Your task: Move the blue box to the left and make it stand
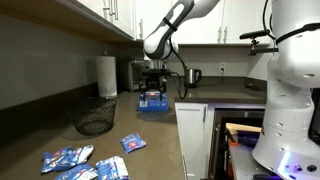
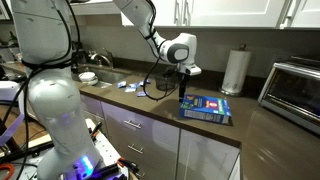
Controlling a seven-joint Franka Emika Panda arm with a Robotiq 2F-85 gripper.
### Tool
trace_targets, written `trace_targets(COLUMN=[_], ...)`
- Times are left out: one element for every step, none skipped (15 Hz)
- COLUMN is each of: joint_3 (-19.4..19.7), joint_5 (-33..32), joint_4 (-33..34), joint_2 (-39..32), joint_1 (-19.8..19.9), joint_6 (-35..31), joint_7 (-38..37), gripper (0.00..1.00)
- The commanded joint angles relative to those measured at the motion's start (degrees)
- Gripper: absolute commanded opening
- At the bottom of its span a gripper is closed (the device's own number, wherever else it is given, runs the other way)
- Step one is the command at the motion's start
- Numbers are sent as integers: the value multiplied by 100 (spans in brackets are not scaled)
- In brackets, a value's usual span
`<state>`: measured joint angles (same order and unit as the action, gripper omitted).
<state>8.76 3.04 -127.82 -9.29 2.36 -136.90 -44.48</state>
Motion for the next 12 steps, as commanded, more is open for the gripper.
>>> trace_targets(joint_3=[60,86,117,144,166,174,176,171,170,164,166,166], joint_5=[-100,-108,-187,-217,-228,-339,-365,-402,-359,-325,-269,-244], joint_4=[-274,-199,-93,33,185,338,480,591,664,717,744,756], joint_2=[748,873,1030,1178,1263,1280,1251,1211,1120,1037,936,840], joint_1=[86,137,195,275,356,442,530,605,657,692,712,717], joint_6=[-39,-4,29,52,62,41,30,-5,-35,-56,-51,-53], joint_7=[-209,-240,-319,-320,-311,-370,-347,-377,-351,-369,-345,-355], gripper=[100,100,100,100,100,100,100,100,100,100,100,100])
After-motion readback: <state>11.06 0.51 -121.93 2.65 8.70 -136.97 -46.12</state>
